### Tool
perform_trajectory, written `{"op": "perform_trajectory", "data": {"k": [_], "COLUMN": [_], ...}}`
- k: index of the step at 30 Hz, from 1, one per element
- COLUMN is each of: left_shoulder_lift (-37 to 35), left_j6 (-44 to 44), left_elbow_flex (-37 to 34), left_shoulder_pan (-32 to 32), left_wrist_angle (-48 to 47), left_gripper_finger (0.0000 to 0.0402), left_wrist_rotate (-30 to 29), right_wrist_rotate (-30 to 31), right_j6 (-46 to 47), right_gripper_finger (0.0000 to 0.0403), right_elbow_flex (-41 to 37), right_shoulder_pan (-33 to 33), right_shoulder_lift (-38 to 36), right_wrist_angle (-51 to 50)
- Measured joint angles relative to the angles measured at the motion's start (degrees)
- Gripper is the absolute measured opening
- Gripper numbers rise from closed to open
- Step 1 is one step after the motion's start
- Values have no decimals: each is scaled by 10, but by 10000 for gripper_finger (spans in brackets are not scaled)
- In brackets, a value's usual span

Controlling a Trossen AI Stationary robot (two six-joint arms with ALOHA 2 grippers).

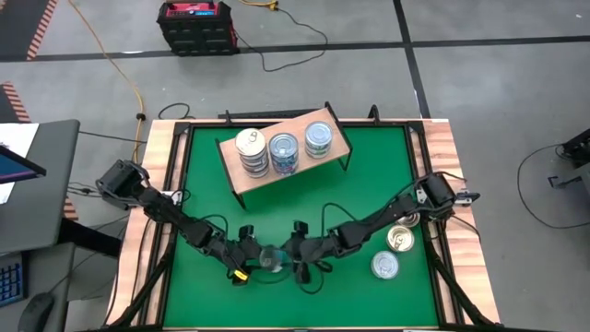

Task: Stack canned seafood by type on shelf
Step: Stack the yellow blue tuna can on top of the blue tuna can on the shelf

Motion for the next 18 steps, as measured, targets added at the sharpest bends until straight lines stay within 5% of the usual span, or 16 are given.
{"op": "perform_trajectory", "data": {"k": [9, 18], "left_shoulder_lift": [0, -1], "left_j6": [4, 3], "left_elbow_flex": [1, 2], "left_shoulder_pan": [2, 2], "left_wrist_angle": [16, 12], "left_gripper_finger": [236, 236], "left_wrist_rotate": [-53, -40], "right_wrist_rotate": [2, 2], "right_j6": [-42, -44], "right_gripper_finger": [276, 276], "right_elbow_flex": [57, 56], "right_shoulder_pan": [-17, -32], "right_shoulder_lift": [3, 17], "right_wrist_angle": [0, -41]}}
